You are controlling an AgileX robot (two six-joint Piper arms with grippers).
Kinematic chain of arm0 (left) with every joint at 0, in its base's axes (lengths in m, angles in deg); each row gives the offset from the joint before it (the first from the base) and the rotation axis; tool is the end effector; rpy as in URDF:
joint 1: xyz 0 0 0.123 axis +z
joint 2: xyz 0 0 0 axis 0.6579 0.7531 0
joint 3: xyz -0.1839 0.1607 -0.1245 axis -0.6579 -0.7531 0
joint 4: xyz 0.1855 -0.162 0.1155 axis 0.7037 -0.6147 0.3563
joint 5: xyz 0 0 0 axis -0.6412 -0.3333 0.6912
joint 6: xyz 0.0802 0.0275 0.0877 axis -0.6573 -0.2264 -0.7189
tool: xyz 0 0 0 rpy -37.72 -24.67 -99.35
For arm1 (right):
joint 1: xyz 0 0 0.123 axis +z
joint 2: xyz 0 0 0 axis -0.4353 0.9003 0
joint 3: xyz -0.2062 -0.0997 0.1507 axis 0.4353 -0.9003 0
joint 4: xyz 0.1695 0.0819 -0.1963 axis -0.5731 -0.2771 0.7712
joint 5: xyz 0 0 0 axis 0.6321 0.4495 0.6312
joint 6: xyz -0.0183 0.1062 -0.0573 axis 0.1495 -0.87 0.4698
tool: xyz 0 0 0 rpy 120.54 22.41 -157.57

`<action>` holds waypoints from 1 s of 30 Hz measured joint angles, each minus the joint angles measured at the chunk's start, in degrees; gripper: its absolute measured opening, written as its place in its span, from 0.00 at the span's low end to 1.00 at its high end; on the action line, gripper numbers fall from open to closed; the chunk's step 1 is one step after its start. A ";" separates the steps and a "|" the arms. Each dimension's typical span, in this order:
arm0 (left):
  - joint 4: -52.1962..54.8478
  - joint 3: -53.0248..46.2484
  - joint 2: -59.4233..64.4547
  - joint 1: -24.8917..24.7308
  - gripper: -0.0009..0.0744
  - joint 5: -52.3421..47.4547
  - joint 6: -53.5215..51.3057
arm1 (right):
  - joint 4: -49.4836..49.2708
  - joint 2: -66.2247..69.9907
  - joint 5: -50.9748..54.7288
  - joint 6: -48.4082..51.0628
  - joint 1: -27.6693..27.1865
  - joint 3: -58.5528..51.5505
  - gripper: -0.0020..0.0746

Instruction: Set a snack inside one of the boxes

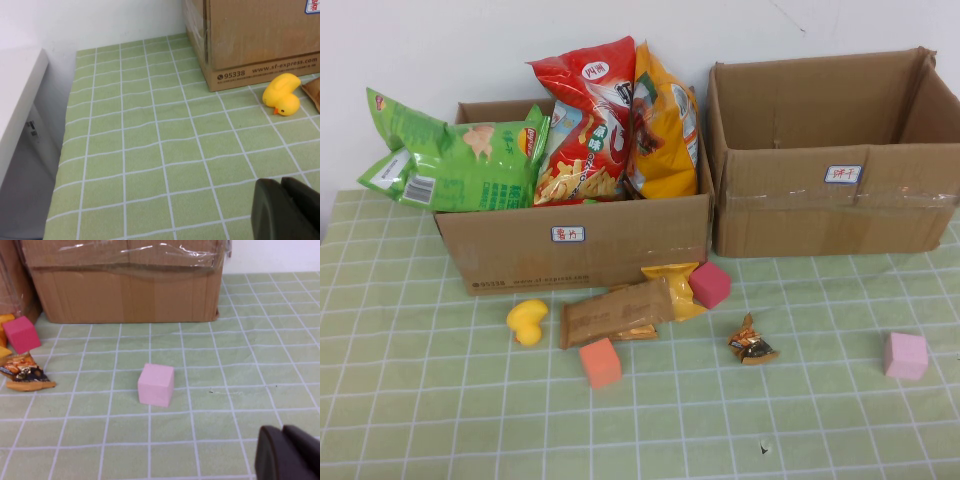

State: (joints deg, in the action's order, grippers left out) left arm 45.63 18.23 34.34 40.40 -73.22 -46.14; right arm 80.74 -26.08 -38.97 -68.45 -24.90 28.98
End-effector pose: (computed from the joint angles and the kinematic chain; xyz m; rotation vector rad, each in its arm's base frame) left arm 0.1151 -0.0029 0.1713 0.0383 1.8123 -0.0052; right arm 0.1145 0.0031 0.1674 -0.0186 1.8368 0.0237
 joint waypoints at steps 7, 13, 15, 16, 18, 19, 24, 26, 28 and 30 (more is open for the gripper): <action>0.00 0.00 0.00 0.00 0.01 0.00 -0.12 | -0.10 0.00 0.00 0.00 0.00 0.00 0.02; -2.80 0.00 0.00 0.00 0.01 0.11 0.10 | -0.10 0.00 0.00 0.00 0.00 0.00 0.02; -8.69 0.00 0.00 0.00 0.01 1.38 1.52 | -0.10 0.00 0.00 0.00 0.00 0.00 0.02; -13.62 -0.10 0.00 0.00 0.01 2.08 3.14 | -0.10 0.00 0.00 0.00 0.00 0.00 0.02; -27.10 -0.23 0.00 0.00 0.01 4.14 8.52 | -0.10 0.00 0.00 0.00 0.00 0.00 0.02; -33.03 -0.23 0.00 0.00 0.01 5.25 11.15 | -0.10 0.00 0.00 0.00 0.00 0.00 0.02; -55.52 -0.23 0.00 0.00 0.01 10.48 14.16 | -0.10 0.00 0.00 0.00 0.00 0.00 0.02; -57.06 -0.23 0.00 0.00 0.01 11.95 11.07 | -0.10 0.00 0.00 0.00 0.00 0.00 0.02; -57.75 -0.23 0.00 0.00 0.01 12.66 7.49 | -0.10 0.00 0.00 0.00 0.00 0.00 0.02; -59.92 -0.23 0.00 0.00 0.01 12.94 5.66 | -0.10 0.00 0.00 0.00 0.00 0.00 0.02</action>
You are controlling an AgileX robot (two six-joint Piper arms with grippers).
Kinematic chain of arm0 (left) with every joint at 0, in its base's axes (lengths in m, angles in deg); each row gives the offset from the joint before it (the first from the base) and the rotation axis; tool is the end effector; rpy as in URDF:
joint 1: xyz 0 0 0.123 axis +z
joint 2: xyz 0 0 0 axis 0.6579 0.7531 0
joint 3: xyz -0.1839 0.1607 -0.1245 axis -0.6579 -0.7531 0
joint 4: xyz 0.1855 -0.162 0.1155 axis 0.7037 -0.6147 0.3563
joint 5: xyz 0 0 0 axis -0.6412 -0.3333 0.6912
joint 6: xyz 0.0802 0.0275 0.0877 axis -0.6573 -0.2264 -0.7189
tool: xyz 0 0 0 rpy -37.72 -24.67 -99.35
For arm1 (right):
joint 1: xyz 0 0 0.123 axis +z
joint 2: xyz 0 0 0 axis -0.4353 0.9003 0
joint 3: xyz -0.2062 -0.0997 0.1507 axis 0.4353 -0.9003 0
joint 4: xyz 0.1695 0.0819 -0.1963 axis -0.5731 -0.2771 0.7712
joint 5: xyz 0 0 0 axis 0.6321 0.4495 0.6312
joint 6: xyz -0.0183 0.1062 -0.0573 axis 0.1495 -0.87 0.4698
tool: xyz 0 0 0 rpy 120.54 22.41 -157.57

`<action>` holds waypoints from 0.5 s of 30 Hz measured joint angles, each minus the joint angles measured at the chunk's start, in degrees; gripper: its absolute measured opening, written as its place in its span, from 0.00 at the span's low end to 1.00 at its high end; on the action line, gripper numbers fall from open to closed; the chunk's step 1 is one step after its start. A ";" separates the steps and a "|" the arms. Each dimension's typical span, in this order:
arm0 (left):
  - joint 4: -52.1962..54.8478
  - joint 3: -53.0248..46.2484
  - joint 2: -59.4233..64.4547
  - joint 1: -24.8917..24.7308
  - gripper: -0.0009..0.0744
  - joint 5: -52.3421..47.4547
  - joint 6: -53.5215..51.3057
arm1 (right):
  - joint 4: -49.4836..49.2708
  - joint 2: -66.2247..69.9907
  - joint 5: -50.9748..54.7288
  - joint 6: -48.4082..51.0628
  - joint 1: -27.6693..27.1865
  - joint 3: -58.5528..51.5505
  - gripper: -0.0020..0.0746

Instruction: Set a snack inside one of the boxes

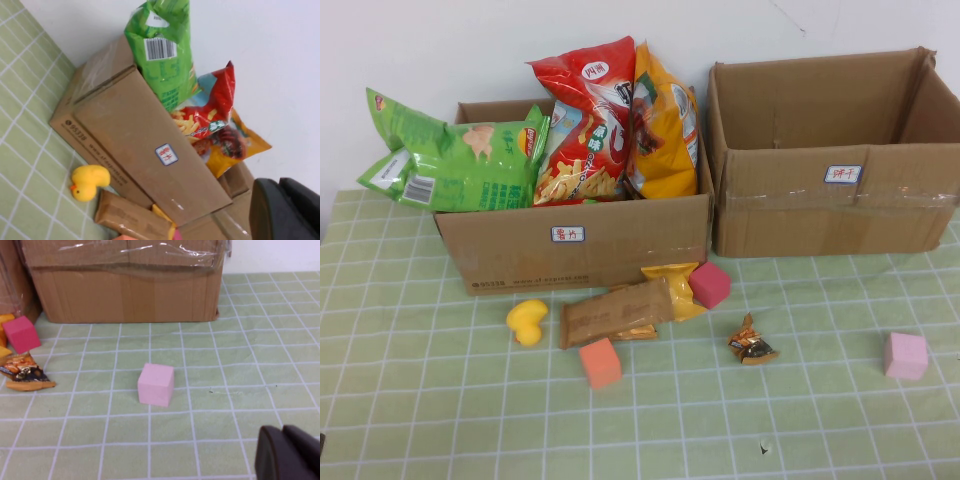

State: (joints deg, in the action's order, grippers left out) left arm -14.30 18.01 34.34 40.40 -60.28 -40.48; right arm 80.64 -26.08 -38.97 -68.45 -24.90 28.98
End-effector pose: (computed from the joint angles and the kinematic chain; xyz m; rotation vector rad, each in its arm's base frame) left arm 0.1182 -0.0123 0.2035 -0.7915 1.4137 -0.9601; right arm 0.1145 0.0031 0.1674 -0.0175 1.8368 0.0254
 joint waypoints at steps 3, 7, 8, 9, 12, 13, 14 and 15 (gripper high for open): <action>-2.72 0.00 0.00 0.00 0.01 0.62 -3.15 | 0.00 0.00 0.00 0.00 0.00 0.00 0.02; -3.07 0.83 0.00 0.00 0.01 -1.28 -12.52 | 0.00 0.00 0.00 0.00 0.00 0.00 0.02; -3.07 2.10 0.00 0.00 0.01 -3.06 -16.67 | 0.00 0.00 0.00 0.00 0.00 0.00 0.02; -2.76 3.58 0.00 0.00 0.01 -4.79 -21.04 | 0.00 0.00 0.00 0.00 0.00 0.00 0.02; 1.09 10.19 1.84 0.00 0.01 -11.75 -30.79 | 0.00 0.00 0.00 0.00 0.00 0.00 0.02; 3.67 12.69 3.69 0.00 0.01 -14.21 -32.89 | 0.00 0.00 0.00 0.00 0.00 0.00 0.02; 6.87 15.12 6.01 0.00 0.01 -16.86 -34.47 | 0.00 0.00 0.00 0.00 0.00 0.00 0.02; 10.53 17.02 8.16 0.00 0.01 -19.06 -35.49 | 0.00 0.00 0.00 0.00 0.00 0.00 0.02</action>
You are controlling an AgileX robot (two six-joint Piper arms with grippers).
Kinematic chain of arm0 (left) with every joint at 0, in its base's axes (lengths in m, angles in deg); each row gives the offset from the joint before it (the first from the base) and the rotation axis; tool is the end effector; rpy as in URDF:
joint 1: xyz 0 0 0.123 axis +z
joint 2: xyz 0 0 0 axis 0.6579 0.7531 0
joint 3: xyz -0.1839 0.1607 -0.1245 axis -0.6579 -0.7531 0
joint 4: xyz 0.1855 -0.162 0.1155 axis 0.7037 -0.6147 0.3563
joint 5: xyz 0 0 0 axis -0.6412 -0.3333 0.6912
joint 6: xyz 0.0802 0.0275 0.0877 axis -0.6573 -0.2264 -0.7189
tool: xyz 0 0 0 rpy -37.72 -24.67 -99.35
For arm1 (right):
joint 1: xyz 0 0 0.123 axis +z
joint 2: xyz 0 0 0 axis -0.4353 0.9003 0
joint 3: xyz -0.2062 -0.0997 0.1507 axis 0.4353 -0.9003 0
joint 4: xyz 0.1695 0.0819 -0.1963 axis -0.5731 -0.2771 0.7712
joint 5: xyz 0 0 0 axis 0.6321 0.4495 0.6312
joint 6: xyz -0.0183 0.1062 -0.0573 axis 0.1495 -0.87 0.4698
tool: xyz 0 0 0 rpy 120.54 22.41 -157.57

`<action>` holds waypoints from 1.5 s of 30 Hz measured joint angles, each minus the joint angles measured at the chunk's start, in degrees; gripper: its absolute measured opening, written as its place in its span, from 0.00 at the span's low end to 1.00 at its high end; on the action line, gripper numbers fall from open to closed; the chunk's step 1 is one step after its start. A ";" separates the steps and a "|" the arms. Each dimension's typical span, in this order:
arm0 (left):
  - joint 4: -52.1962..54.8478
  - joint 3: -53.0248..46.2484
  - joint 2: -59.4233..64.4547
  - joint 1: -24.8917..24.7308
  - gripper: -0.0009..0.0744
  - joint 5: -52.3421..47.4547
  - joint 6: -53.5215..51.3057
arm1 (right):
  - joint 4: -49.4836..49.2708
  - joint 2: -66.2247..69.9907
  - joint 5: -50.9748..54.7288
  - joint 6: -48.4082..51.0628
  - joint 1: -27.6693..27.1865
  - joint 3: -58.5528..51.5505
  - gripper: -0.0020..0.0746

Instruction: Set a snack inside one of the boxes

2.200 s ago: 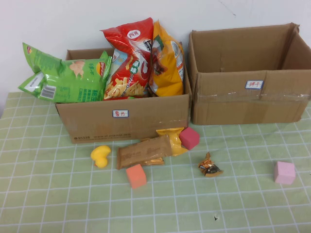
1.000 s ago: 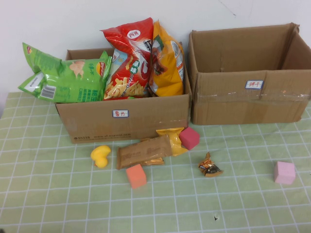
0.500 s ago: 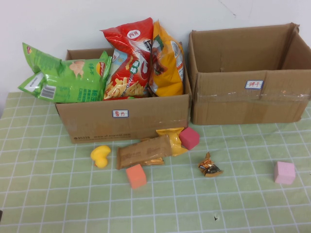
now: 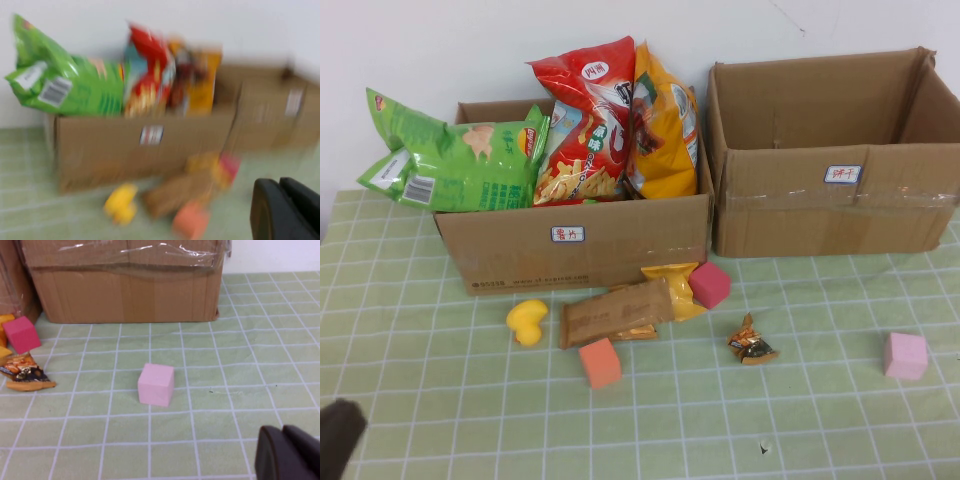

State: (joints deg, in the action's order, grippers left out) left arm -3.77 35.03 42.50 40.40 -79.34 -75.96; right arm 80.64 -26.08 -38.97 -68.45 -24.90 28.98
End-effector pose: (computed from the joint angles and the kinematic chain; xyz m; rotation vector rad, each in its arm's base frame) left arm 0.1096 -0.0414 0.2734 0.0459 1.6356 -0.4913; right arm 0.1145 0.0031 0.1674 -0.0175 1.8368 0.0254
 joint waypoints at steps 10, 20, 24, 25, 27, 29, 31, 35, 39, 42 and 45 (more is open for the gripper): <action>19.68 18.29 26.69 -0.75 0.01 -17.81 -13.88 | 0.00 0.00 0.00 -0.03 0.00 0.00 0.02; 37.98 25.63 48.57 -18.14 0.01 -12.23 -6.64 | 0.00 0.00 0.00 -0.03 0.00 0.00 0.02; 45.22 30.48 58.70 -25.75 0.07 -11.09 -1.01 | 0.00 0.00 0.00 -0.03 0.00 0.00 0.02; 46.26 31.81 60.87 -26.91 0.12 -11.08 0.21 | 0.00 0.00 0.00 -0.03 0.00 0.00 0.02; 48.37 35.45 66.31 -29.32 0.27 -10.82 2.43 | 0.00 0.00 0.10 -0.03 0.00 0.00 0.02; 50.24 38.85 71.69 -30.97 0.44 -10.59 4.48 | 0.00 0.00 0.10 -0.03 0.00 0.00 0.02; 52.96 42.13 76.38 -32.31 0.61 -10.35 6.05 | 0.00 0.00 0.10 -0.03 0.00 0.00 0.02; 59.02 48.14 85.65 -33.68 0.80 -9.97 7.22 | 0.00 0.00 0.10 -0.03 0.00 0.00 0.02; 63.49 52.52 93.97 -33.91 0.84 -9.81 9.10 | 0.00 0.00 0.10 -0.03 0.00 0.00 0.02; 67.58 55.23 99.31 -34.14 0.85 -9.37 14.53 | 0.00 0.00 0.10 -0.03 0.00 0.00 0.02; 73.09 57.14 102.97 -34.26 0.85 -7.38 20.86 | 0.00 0.00 0.10 -0.03 0.00 0.00 0.02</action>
State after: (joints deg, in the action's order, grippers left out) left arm 69.32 92.17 145.47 6.15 -86.72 -55.11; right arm 80.64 -26.08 -38.87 -68.48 -24.90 28.98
